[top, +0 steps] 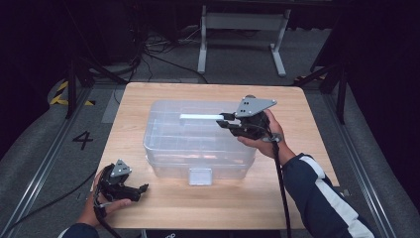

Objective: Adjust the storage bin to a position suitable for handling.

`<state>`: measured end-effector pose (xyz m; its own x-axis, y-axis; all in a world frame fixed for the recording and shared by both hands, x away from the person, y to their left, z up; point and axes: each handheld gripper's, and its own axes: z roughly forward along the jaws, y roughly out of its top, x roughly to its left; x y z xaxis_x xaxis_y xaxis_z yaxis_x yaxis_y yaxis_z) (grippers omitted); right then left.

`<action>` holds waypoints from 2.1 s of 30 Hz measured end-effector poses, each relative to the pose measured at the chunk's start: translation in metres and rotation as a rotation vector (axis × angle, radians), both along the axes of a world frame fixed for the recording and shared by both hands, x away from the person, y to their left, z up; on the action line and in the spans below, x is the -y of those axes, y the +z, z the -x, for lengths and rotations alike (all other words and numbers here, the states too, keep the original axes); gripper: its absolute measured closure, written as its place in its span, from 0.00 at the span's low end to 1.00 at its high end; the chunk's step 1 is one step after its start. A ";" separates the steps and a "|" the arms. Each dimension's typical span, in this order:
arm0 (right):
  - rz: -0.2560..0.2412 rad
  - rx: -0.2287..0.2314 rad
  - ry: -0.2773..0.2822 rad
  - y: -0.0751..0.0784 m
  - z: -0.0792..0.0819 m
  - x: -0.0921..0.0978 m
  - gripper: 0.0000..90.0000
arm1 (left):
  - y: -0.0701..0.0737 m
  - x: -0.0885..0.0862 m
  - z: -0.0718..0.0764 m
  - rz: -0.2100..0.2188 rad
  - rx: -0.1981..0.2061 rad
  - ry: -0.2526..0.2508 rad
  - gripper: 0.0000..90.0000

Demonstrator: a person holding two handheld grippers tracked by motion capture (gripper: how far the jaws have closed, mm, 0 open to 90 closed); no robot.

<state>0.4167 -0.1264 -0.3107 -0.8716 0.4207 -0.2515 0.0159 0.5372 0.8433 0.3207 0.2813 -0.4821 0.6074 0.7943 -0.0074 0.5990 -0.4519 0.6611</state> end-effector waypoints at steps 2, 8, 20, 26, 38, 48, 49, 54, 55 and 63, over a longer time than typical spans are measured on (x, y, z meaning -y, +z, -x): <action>0.008 0.009 -0.004 0.001 0.001 -0.001 0.83 | 0.000 0.000 0.000 0.006 0.010 0.015 0.07; 0.005 -0.005 -0.010 0.003 0.000 -0.001 0.83 | 0.002 0.001 0.001 0.010 0.013 0.026 0.17; 0.012 -0.049 -0.022 0.014 -0.010 -0.002 0.82 | 0.023 0.010 0.004 0.021 0.050 -0.009 0.46; 0.021 -0.069 -0.027 0.021 -0.016 -0.003 0.82 | 0.037 0.022 0.010 0.013 0.091 -0.073 0.63; 0.034 -0.092 -0.023 0.030 -0.025 -0.004 0.81 | 0.061 0.025 0.017 0.056 0.154 -0.079 0.75; 0.035 -0.094 -0.020 0.035 -0.032 -0.003 0.80 | 0.097 0.021 0.017 0.148 0.244 -0.091 0.84; 0.037 -0.093 -0.018 0.035 -0.032 -0.003 0.80 | 0.100 0.022 0.015 0.166 0.252 -0.103 0.86; 0.032 -0.095 -0.014 0.036 -0.034 -0.002 0.80 | 0.100 0.033 0.011 0.157 0.256 -0.108 0.95; 0.032 -0.097 -0.014 0.036 -0.034 -0.002 0.80 | 0.099 0.035 0.011 0.156 0.262 -0.114 0.97; -0.015 -0.057 -0.064 0.036 -0.027 0.006 0.79 | 0.097 0.034 0.011 0.160 0.270 -0.110 1.00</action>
<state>0.4432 -0.1327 -0.2752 -0.8554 0.4798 -0.1951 0.0985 0.5205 0.8481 0.3098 0.2470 -0.3848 0.6862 0.7259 0.0461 0.3457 -0.3812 0.8574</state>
